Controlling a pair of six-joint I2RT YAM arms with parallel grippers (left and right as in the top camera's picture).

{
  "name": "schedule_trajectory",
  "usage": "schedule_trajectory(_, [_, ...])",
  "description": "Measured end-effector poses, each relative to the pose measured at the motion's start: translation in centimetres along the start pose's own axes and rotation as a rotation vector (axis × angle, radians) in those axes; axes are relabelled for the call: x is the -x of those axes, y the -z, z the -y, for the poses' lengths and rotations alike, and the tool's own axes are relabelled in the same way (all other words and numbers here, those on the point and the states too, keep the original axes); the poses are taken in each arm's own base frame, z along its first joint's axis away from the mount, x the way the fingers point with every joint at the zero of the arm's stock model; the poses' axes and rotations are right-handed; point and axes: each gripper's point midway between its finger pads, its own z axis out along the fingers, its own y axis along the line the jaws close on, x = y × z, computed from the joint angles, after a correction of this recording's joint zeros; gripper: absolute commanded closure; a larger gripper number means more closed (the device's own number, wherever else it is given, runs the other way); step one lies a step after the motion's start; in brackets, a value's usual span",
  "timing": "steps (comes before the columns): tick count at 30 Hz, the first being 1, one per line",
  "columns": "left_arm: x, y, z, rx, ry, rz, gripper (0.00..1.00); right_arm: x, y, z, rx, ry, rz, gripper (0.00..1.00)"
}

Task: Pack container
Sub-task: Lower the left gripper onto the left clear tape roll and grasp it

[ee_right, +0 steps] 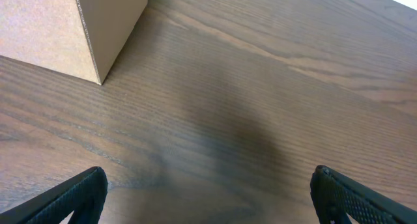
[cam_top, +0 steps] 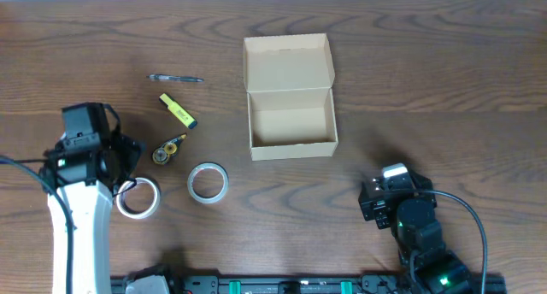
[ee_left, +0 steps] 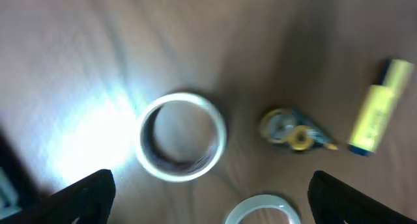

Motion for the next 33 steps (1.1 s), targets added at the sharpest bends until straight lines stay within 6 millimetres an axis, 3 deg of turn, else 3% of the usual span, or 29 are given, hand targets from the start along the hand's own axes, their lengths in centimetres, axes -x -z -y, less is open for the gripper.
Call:
schedule_trajectory(8, [-0.4,-1.6,-1.8,0.117,0.205,-0.002,0.05,0.0,0.0,0.0,0.000,0.000,0.000,0.01])
schedule_trajectory(14, [-3.3,-5.1,-4.5,0.185,0.328,-0.027,0.05,0.0,0.0,0.0,0.000,0.000,0.000,0.01])
schedule_trajectory(21, [-5.0,-7.0,-6.1,0.219,0.394,-0.036,0.04,0.0,0.0,0.0,0.000,0.000,0.000,0.01])
schedule_trajectory(31, [-5.5,-9.3,-5.8,0.217,0.439,-0.037,0.00,0.0,0.0,0.0,0.000,0.000,0.000,0.01])
schedule_trajectory(33, [-5.4,-9.6,-5.6,0.217,0.443,-0.037,0.06,0.0,0.0,0.0,0.000,0.000,0.000,0.01])
